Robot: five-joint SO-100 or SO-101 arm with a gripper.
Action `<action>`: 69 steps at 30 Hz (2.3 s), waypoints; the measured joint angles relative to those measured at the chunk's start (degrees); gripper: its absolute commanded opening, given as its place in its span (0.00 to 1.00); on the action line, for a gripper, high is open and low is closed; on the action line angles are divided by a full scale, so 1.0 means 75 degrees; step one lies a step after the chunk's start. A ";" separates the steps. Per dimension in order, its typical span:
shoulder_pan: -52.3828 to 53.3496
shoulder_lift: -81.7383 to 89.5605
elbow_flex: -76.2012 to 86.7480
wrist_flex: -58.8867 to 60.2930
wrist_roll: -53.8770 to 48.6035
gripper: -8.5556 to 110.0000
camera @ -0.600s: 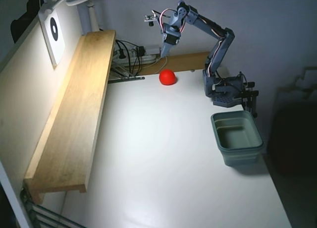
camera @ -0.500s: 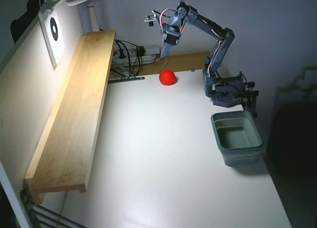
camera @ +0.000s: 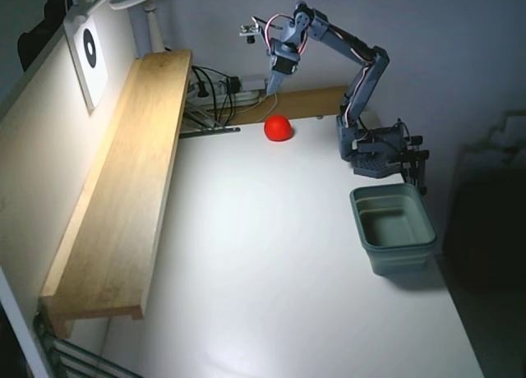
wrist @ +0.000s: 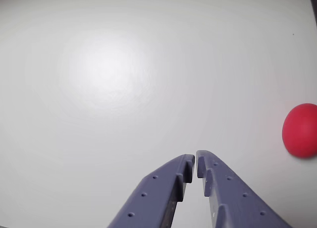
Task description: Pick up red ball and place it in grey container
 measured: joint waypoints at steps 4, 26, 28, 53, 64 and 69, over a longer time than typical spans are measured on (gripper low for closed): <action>0.0000 0.0000 0.0000 0.0000 0.0000 0.05; 0.0000 0.0000 0.0000 0.0000 0.0000 0.05; 0.0000 0.0000 0.0000 0.0000 0.0000 0.05; 0.0000 0.0000 0.0000 0.0000 0.0000 0.39; 0.0539 0.0000 0.0000 0.0000 -0.0012 0.39; 0.1500 0.0000 0.0000 0.0000 -0.0012 0.39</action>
